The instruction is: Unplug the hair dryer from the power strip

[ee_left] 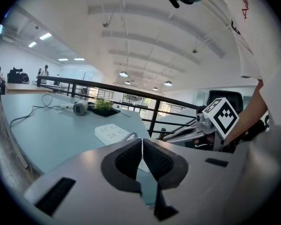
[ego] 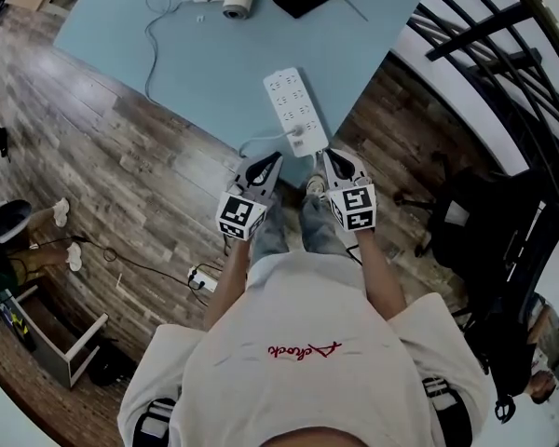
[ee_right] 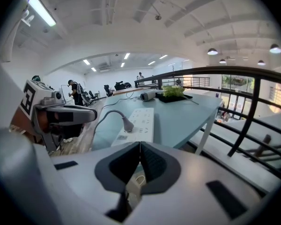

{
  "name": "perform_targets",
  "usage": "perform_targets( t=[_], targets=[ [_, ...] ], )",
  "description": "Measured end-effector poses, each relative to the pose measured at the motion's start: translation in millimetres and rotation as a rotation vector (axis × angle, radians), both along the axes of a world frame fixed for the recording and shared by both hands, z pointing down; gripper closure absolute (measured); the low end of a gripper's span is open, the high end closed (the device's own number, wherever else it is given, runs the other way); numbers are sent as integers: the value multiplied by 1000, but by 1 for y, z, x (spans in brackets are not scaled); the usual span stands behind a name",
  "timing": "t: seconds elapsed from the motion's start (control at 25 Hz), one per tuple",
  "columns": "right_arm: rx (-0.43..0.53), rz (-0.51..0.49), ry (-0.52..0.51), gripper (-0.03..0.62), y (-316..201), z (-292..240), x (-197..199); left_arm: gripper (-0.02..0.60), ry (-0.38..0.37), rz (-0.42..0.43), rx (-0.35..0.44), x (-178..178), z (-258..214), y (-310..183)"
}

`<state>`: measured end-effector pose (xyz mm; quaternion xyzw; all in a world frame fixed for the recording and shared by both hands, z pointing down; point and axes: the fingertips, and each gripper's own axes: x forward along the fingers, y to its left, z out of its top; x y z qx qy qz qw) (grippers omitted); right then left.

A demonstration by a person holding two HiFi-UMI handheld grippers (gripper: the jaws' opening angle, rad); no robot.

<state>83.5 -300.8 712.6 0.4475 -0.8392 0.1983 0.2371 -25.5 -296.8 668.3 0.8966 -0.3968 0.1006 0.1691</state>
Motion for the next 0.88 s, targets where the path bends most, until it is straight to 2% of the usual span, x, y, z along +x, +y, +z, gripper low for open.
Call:
perform_targets(
  t=[0.36, 0.48, 0.76, 0.88],
  targets=[
    [-12, -18, 0, 576, 2, 7, 0, 558, 11, 27, -4, 10, 15, -2],
    [-12, -22, -3, 576, -3, 9, 0, 462, 10, 51, -30, 18, 25, -1],
    [-5, -36, -10, 576, -13, 11, -4, 359, -27, 49, -57, 19, 43, -1],
    [-4, -43, -15, 576, -17, 12, -8, 348, -34, 48, -67, 19, 47, 0]
  ],
)
